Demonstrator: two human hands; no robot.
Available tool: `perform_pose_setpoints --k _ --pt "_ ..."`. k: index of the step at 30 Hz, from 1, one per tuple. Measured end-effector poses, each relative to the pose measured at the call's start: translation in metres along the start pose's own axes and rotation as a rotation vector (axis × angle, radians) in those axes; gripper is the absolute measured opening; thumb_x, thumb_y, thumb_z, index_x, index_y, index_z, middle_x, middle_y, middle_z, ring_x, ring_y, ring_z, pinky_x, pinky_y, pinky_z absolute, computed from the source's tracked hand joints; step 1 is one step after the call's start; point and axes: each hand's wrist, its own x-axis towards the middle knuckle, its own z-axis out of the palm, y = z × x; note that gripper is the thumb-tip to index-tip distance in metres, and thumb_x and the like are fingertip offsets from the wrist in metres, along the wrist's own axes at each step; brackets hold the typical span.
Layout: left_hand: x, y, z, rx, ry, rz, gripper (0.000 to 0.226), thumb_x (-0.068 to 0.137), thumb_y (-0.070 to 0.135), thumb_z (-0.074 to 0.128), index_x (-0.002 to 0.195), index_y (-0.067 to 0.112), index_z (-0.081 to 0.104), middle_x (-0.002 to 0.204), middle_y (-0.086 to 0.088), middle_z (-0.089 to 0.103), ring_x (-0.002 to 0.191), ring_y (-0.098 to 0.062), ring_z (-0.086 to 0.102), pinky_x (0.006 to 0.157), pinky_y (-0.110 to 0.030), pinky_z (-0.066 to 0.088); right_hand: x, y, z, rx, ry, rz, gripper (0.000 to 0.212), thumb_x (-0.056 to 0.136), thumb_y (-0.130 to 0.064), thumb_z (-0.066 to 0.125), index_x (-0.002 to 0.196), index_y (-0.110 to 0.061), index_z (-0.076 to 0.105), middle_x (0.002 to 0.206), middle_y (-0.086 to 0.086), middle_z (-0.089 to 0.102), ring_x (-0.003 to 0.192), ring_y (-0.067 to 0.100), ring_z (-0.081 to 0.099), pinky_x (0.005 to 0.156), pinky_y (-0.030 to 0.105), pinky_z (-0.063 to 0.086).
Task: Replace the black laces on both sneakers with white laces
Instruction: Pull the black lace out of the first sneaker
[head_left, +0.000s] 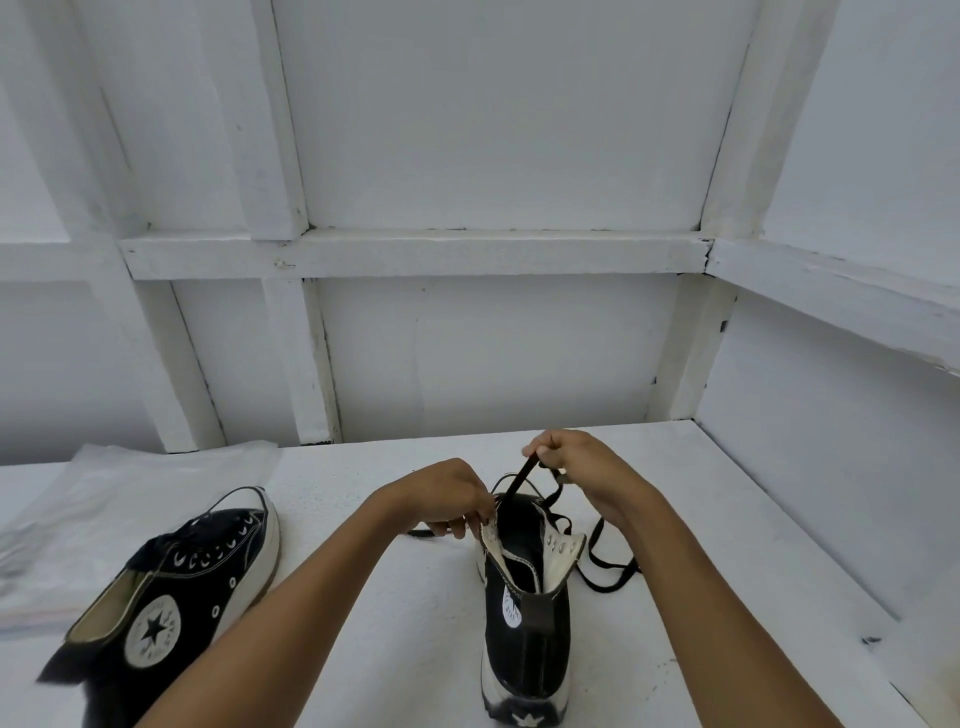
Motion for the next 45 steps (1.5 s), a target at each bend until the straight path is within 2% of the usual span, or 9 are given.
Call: perform_pose_setpoints --k 3,6,10,16,25,32,35,40,45 --pt "-0.001 0.0 0.0 0.007 -0.002 0.0 0.027 0.087 0.01 0.056 0.061 0.014 0.062 0.047 0.009 0.058 0.049 -0.008 0.052 0.05 -0.021 0.037 -0.002 -0.002 0.0 0.297 -0.045 -0.056 0.029 0.103 -0.003 0.034 0.082 -0.013 0.052 0.103 0.009 0.074 0.107 0.017 0.062 0.095 0.037 0.042" --pt "0.0 -0.001 0.0 0.0 -0.002 -0.002 0.026 0.087 0.011 0.057 0.062 0.014 0.064 0.053 0.007 0.06 0.053 -0.011 0.053 0.052 -0.022 0.039 -0.001 -0.004 0.001 0.605 -0.036 -0.015 0.028 0.102 0.0 0.03 0.082 -0.007 0.049 0.065 0.011 0.063 0.067 0.029 0.062 0.076 0.036 0.052" --pt "0.001 -0.001 0.001 -0.004 0.011 -0.002 0.027 0.089 0.013 0.057 0.062 0.014 0.064 0.059 0.004 0.061 0.056 -0.011 0.054 0.05 -0.019 0.04 0.0 0.001 0.001 0.15 0.013 0.049 0.013 0.095 -0.013 0.051 0.085 -0.009 0.06 0.053 -0.003 0.04 0.046 0.012 0.034 0.049 0.022 0.029" --pt "0.003 -0.001 0.001 -0.002 0.004 -0.003 0.029 0.087 0.013 0.057 0.059 0.016 0.062 0.054 0.007 0.06 0.056 -0.012 0.055 0.051 -0.021 0.039 -0.004 0.006 0.013 -0.475 -0.141 -0.009 0.009 0.08 -0.019 0.076 0.082 -0.011 0.078 0.081 -0.003 0.072 0.069 0.006 0.058 0.059 0.019 0.043" --pt "0.003 -0.003 0.0 0.005 0.009 0.002 0.027 0.088 0.014 0.057 0.062 0.015 0.064 0.067 0.0 0.063 0.06 -0.013 0.057 0.052 -0.019 0.042 -0.004 -0.003 0.015 -0.425 0.046 -0.063 0.017 0.091 -0.018 0.055 0.079 -0.028 0.061 0.116 -0.012 0.061 0.116 0.02 0.049 0.098 0.04 0.039" --pt "0.003 -0.003 0.0 0.009 0.003 0.01 0.02 0.089 0.016 0.057 0.071 0.013 0.066 0.071 0.001 0.065 0.061 -0.011 0.059 0.054 -0.02 0.043 -0.003 -0.004 0.011 0.312 0.047 -0.069 0.017 0.099 -0.003 0.041 0.085 -0.01 0.046 0.067 0.006 0.057 0.049 0.019 0.055 0.058 0.031 0.044" --pt "0.004 -0.003 0.001 0.021 0.007 0.013 0.022 0.091 0.016 0.056 0.072 0.013 0.067 0.071 0.001 0.066 0.062 -0.01 0.058 0.055 -0.02 0.043 -0.004 0.0 0.009 -0.008 0.03 -0.018 0.008 0.095 -0.016 0.053 0.088 -0.013 0.054 0.062 -0.005 0.048 0.043 0.006 0.036 0.046 0.019 0.031" --pt "0.004 -0.004 0.001 0.026 0.004 0.018 0.023 0.09 0.015 0.056 0.069 0.014 0.066 0.07 0.001 0.066 0.062 -0.01 0.059 0.054 -0.02 0.043 -0.004 0.007 0.012 -0.527 -0.157 -0.041 0.011 0.081 -0.026 0.075 0.085 -0.016 0.074 0.082 -0.003 0.068 0.069 0.009 0.057 0.059 0.02 0.044" --pt "0.004 -0.005 0.001 0.016 0.009 0.018 0.024 0.09 0.015 0.056 0.068 0.015 0.066 0.07 0.002 0.066 0.062 -0.01 0.059 0.054 -0.02 0.044 -0.004 0.009 0.016 -0.506 -0.118 -0.077 0.005 0.083 -0.022 0.073 0.08 -0.019 0.071 0.073 -0.009 0.062 0.062 0.005 0.052 0.055 0.016 0.039"
